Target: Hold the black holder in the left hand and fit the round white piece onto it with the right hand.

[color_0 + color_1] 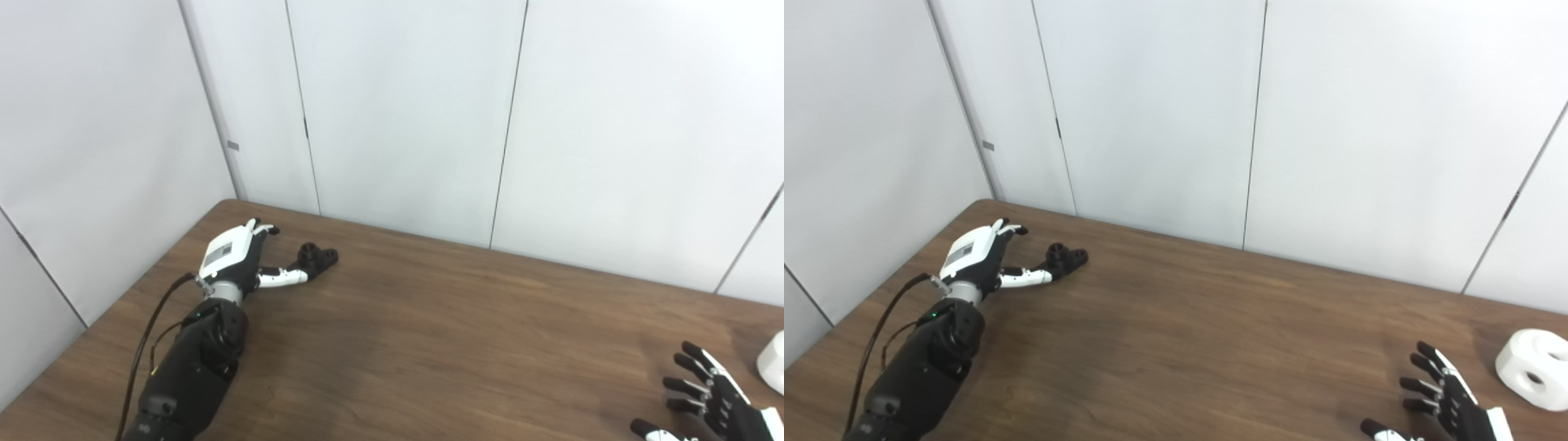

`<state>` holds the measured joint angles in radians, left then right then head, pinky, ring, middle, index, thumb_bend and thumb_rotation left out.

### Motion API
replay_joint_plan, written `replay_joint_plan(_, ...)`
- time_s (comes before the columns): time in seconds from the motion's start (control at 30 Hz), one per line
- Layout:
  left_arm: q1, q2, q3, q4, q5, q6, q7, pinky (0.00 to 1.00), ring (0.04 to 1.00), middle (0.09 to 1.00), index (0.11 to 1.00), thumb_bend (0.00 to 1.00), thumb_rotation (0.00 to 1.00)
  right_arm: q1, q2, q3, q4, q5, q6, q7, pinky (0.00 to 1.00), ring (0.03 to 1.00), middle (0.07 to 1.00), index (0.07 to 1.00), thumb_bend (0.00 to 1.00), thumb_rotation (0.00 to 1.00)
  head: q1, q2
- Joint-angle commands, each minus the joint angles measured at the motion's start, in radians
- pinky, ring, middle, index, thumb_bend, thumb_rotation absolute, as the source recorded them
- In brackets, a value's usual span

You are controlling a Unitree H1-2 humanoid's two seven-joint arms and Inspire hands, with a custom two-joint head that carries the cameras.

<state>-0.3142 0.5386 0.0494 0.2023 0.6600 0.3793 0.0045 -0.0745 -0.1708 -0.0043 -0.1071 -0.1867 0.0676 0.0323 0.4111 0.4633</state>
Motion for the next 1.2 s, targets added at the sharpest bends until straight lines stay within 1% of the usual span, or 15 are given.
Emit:
replay_joint_plan(0.0, -0.044, 0.026, -0.007, 0.005, 0.021, -0.004, 0.047, 0.94, 1.000, 1.000, 0.858, 1.00, 0.49, -0.015, -0.015, -0.004, -0.036, -0.003, -0.036, -0.004, 0.65, 0.743, 0.864, 0.879, 0.64, 0.00, -0.002, -0.001)
replay_joint_plan(0.1, -0.047, 0.025, -0.022, 0.035, 0.027, -0.004, 0.069, 0.95, 1.000, 1.000, 0.855, 1.00, 0.46, -0.014, -0.018, -0.004, -0.034, -0.003, -0.040, -0.004, 0.65, 0.749, 0.863, 0.881, 0.64, 0.00, -0.003, 0.000)
replay_joint_plan(0.2, -0.052, 0.021, -0.035, 0.064, 0.021, -0.006, 0.089, 0.94, 1.000, 1.000, 0.852, 0.99, 0.44, -0.013, -0.021, 0.000, -0.038, -0.011, -0.038, -0.005, 0.63, 0.732, 0.859, 0.879, 0.64, 0.00, -0.003, 0.000)
replay_joint_plan(0.3, -0.056, 0.015, -0.043, 0.085, 0.012, -0.012, 0.103, 0.93, 1.000, 1.000, 0.846, 0.98, 0.44, -0.011, -0.023, -0.001, -0.046, -0.006, -0.028, -0.001, 0.64, 0.736, 0.863, 0.883, 0.63, 0.00, -0.010, 0.005)
replay_joint_plan(0.47, -0.065, 0.005, -0.056, 0.111, 0.005, -0.012, 0.118, 0.95, 1.000, 1.000, 0.842, 0.98, 0.44, -0.009, -0.024, -0.004, -0.052, -0.002, -0.020, 0.003, 0.65, 0.743, 0.864, 0.883, 0.63, 0.00, -0.012, 0.005)
replay_joint_plan(0.6, -0.076, -0.004, -0.061, 0.143, -0.007, -0.018, 0.130, 0.95, 1.000, 1.000, 0.840, 0.97, 0.43, -0.010, -0.027, -0.004, -0.051, -0.003, -0.026, 0.003, 0.64, 0.736, 0.859, 0.880, 0.63, 0.00, -0.028, 0.007)
replay_joint_plan(0.83, -0.092, -0.022, -0.054, 0.199, -0.057, -0.053, 0.174, 0.93, 1.000, 1.000, 0.833, 0.95, 0.40, -0.011, -0.028, -0.002, -0.053, -0.013, -0.010, 0.002, 0.65, 0.747, 0.860, 0.887, 0.64, 0.00, -0.034, 0.009)
replay_joint_plan(0.9, -0.097, -0.026, -0.055, 0.211, -0.067, -0.067, 0.189, 0.92, 1.000, 1.000, 0.832, 0.94, 0.39, -0.010, -0.028, -0.001, -0.050, -0.019, -0.017, -0.001, 0.65, 0.747, 0.862, 0.888, 0.64, 0.00, -0.036, 0.009)
replay_joint_plan(1.0, -0.104, -0.029, -0.060, 0.231, -0.077, -0.085, 0.210, 0.90, 1.000, 1.000, 0.818, 0.93, 0.37, -0.008, -0.027, 0.000, -0.048, -0.025, -0.026, -0.005, 0.63, 0.734, 0.853, 0.878, 0.65, 0.00, -0.040, 0.010)
replay_joint_plan(1.17, -0.118, -0.033, -0.068, 0.257, -0.085, -0.096, 0.230, 0.91, 1.000, 1.000, 0.810, 0.91, 0.36, -0.003, -0.028, -0.003, -0.052, -0.027, -0.022, -0.003, 0.63, 0.730, 0.849, 0.872, 0.65, 0.00, -0.044, 0.013)
